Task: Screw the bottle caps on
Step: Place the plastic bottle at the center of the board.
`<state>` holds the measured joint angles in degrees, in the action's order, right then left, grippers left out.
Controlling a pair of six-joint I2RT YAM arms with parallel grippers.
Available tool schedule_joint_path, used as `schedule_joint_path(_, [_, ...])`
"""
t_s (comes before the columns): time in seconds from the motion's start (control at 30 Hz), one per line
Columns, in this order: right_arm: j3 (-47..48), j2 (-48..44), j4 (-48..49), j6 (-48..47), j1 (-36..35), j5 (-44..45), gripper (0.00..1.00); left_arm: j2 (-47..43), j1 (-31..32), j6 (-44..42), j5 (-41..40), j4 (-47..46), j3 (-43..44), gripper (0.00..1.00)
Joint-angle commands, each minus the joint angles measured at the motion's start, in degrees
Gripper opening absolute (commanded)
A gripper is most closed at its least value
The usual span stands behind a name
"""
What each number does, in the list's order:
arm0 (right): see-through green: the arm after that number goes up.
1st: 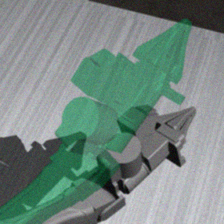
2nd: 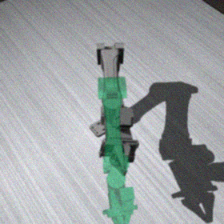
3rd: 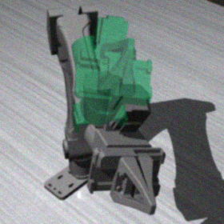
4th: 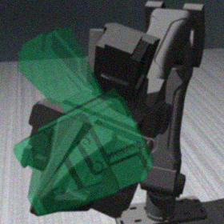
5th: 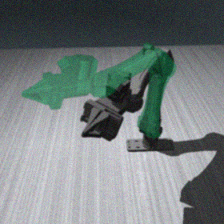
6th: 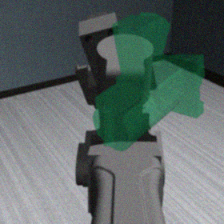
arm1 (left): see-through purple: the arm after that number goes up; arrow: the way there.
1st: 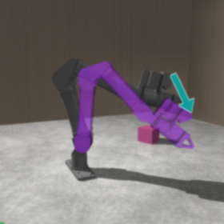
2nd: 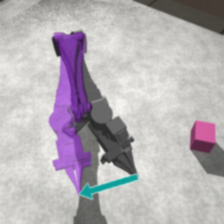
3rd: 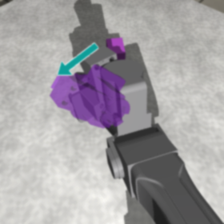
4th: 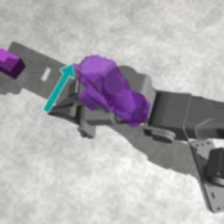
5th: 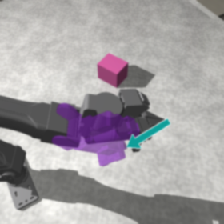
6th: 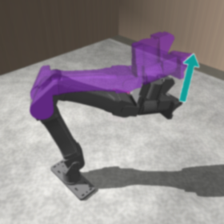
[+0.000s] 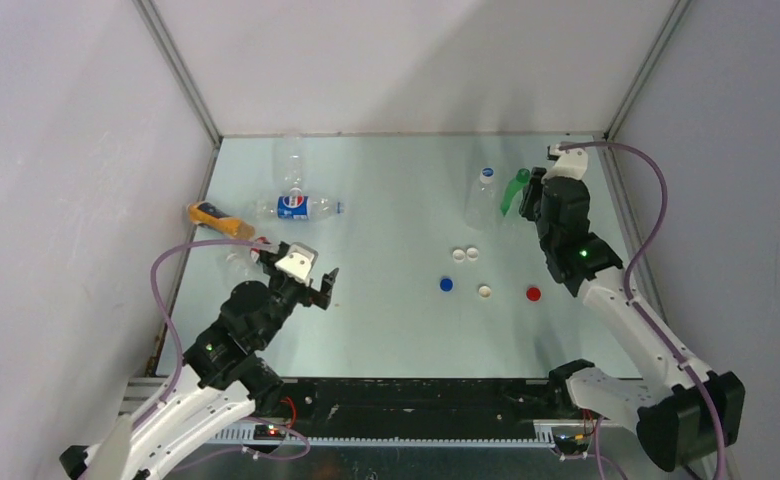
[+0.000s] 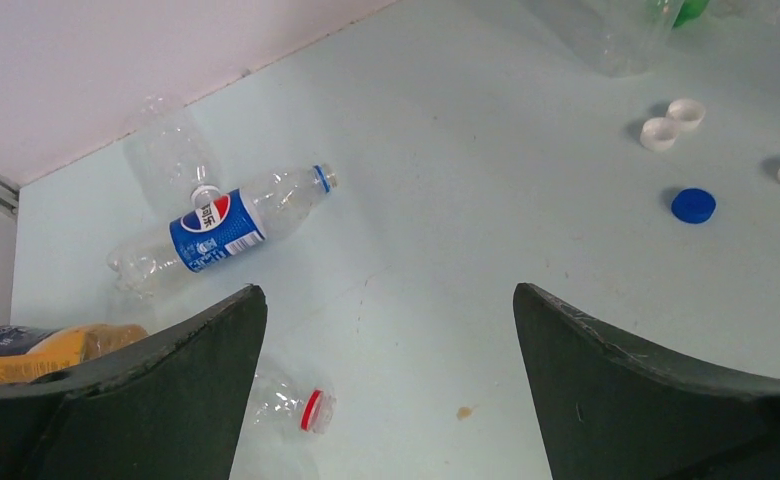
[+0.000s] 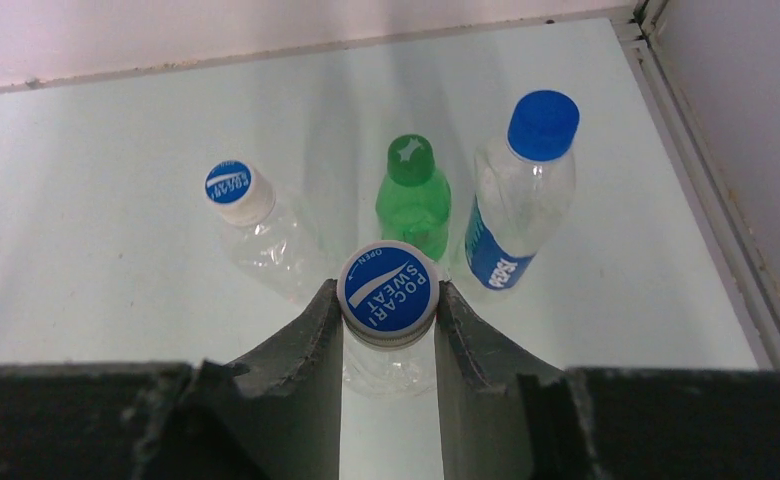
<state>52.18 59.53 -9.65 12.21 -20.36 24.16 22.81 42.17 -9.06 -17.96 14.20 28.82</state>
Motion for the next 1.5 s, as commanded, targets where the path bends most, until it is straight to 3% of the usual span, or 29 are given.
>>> schedule_joint_path(0.0, [-0.08, 3.52, 9.94, -0.45, 1.33, -0.54, 0.00, -0.68, -0.45, -2.99, -0.79, -3.95, -1.21, 1.00])
schedule_joint_path(0.37, [-0.06, 12.29, 12.41, 1.14, 1.82, 0.33, 0.00, -1.07, -0.54, -5.01, -1.82, -3.97, -1.83, 1.00])
schedule_joint_path(0.63, [-0.09, 15.79, 12.66, 2.41, 1.92, 1.77, 0.09, -0.75, -0.52, -5.39, -1.29, -3.90, -1.82, 1.00])
schedule_joint_path(1.47, [-2.79, 14.22, 11.82, 2.94, 1.84, 0.50, 0.54, -1.45, -0.55, -5.88, -1.44, -4.42, -2.28, 1.00])
